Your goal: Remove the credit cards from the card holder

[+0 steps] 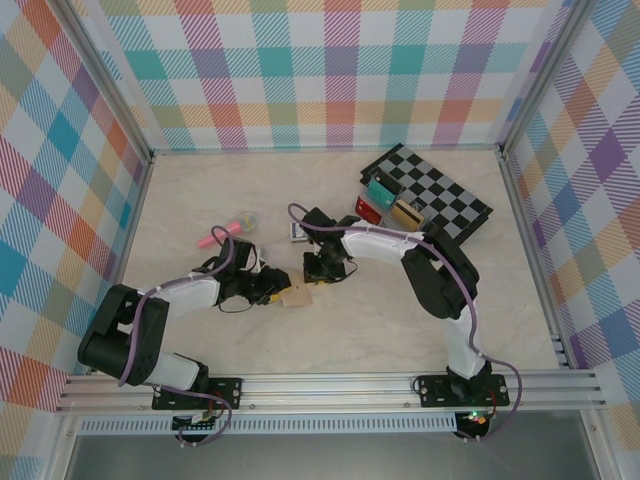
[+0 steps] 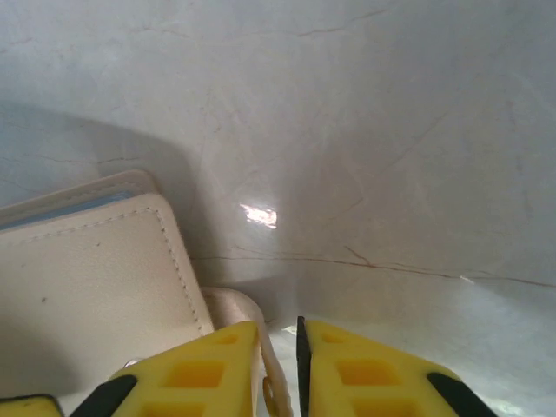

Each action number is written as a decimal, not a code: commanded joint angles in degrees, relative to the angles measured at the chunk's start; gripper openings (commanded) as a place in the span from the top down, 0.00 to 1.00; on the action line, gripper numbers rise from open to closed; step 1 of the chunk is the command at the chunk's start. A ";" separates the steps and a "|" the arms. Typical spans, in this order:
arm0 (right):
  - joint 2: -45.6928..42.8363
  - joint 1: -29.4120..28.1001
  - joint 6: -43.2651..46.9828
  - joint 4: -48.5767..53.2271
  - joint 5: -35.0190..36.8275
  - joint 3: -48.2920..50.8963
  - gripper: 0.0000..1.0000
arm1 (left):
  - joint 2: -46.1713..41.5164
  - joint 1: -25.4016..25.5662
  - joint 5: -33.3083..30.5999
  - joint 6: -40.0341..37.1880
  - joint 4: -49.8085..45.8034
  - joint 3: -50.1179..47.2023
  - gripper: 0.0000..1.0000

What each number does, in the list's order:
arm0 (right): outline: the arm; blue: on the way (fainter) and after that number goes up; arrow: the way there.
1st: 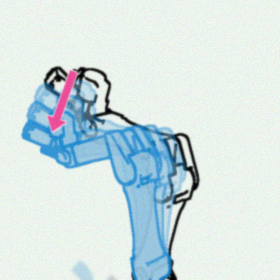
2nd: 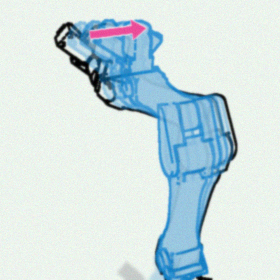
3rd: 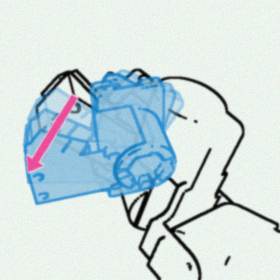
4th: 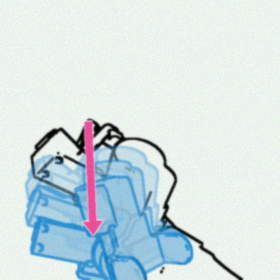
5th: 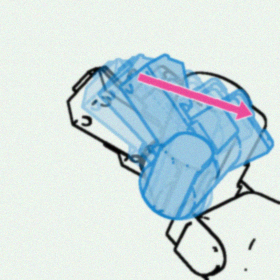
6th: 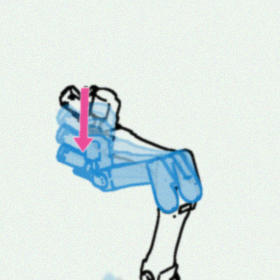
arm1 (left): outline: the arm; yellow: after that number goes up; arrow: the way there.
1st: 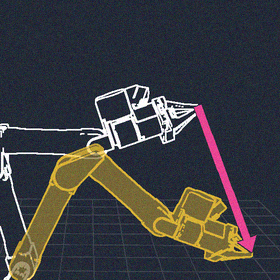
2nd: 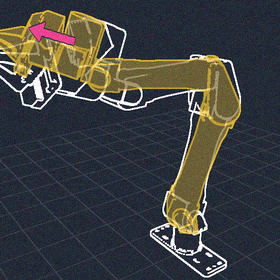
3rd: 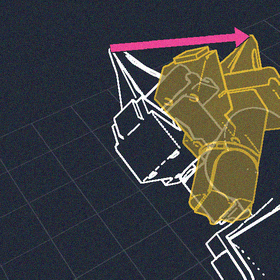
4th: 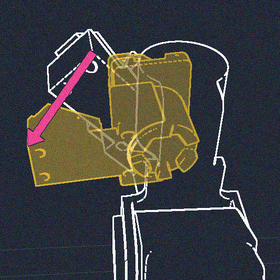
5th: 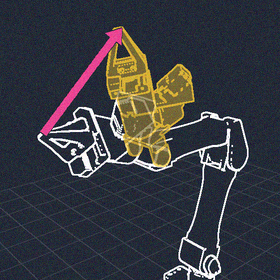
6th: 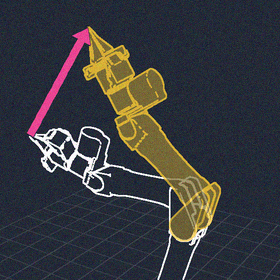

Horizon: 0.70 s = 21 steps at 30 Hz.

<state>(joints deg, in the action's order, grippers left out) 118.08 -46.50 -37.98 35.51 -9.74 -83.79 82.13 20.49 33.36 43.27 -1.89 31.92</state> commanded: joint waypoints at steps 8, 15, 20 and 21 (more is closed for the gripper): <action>-9.70 2.54 6.57 3.03 4.36 2.46 0.93 | -6.43 -0.78 -10.56 -0.36 -13.55 8.08 0.21; -17.38 2.91 13.88 9.58 3.29 -0.06 0.93 | -11.70 -2.27 -20.00 -1.94 -23.88 11.79 0.00; -19.55 2.85 11.80 5.11 -5.59 2.26 0.93 | -14.57 -3.06 -22.44 -2.06 -25.92 9.49 0.00; -19.39 2.78 10.51 3.93 -5.82 3.13 0.93 | -15.16 -3.22 -21.60 -1.44 -25.08 8.31 0.00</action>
<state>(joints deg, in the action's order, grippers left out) 98.98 -43.33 -26.57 41.17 -10.37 -82.30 68.95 18.15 13.58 42.15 -23.92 42.15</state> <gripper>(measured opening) 0.077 0.999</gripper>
